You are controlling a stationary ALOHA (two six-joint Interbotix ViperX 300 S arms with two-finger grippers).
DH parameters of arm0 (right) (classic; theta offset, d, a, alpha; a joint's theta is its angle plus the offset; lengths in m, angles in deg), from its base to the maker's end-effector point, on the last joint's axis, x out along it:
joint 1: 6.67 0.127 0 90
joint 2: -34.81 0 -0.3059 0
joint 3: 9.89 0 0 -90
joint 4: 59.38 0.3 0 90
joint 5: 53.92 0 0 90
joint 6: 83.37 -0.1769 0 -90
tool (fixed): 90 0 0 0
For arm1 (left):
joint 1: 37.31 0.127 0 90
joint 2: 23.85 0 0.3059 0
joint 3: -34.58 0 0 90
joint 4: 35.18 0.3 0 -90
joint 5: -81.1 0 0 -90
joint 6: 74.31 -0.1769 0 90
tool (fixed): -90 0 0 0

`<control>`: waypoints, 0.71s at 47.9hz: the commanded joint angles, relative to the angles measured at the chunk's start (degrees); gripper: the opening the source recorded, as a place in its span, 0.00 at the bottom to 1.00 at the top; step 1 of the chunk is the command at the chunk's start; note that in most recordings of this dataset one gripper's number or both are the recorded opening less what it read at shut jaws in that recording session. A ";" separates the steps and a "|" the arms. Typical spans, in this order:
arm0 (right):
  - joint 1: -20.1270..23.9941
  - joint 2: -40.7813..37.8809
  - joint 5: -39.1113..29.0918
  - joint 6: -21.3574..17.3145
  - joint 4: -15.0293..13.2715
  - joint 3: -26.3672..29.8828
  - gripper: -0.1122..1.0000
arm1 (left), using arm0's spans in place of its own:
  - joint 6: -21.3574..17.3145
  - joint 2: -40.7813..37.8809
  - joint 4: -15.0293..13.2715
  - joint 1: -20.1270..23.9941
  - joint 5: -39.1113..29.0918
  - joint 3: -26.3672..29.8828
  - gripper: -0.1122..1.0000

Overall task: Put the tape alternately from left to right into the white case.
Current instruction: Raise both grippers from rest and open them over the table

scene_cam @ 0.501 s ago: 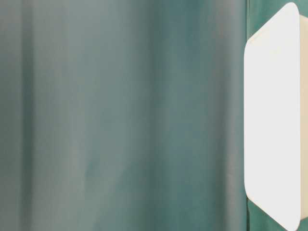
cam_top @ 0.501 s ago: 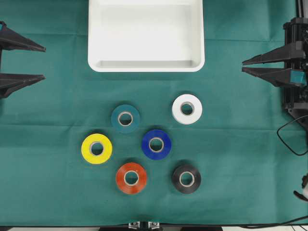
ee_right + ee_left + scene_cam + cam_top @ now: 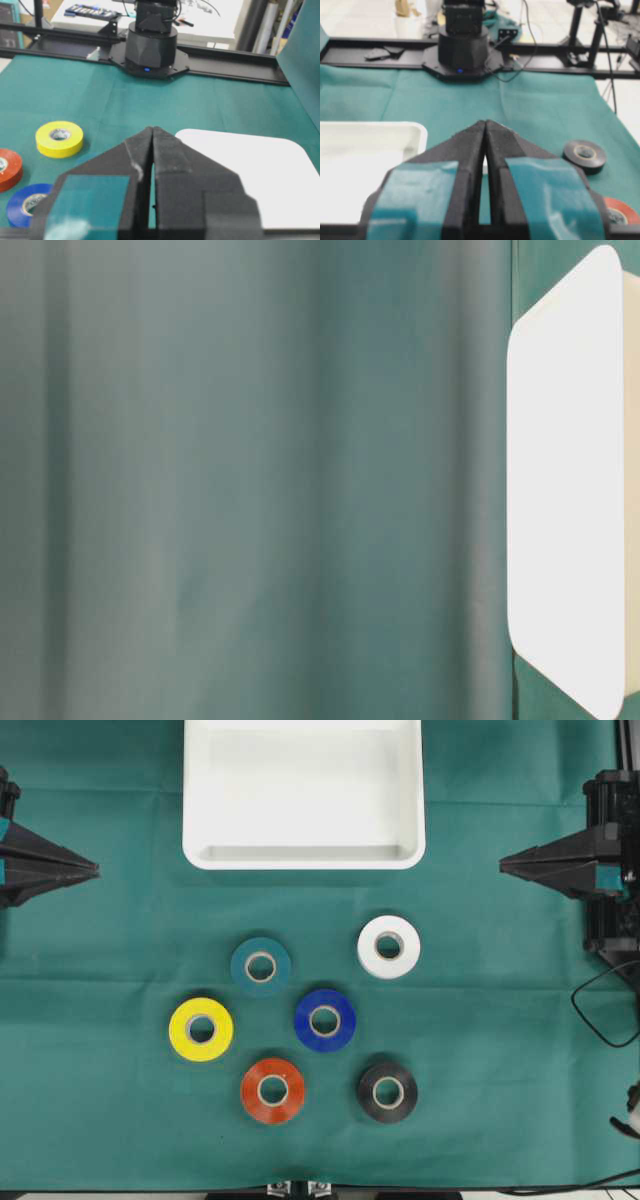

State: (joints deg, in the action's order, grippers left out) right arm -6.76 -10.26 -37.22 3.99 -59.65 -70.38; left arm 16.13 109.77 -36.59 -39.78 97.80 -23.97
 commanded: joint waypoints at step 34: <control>0.00 -1.32 -1.58 -2.81 0.00 0.88 0.51 | -0.35 -2.29 -0.09 -0.18 -3.16 1.41 0.62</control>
State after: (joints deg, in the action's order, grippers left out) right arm -6.76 -10.96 -38.72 1.27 -59.65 -70.38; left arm 15.87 108.01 -36.50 -39.78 94.55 -24.15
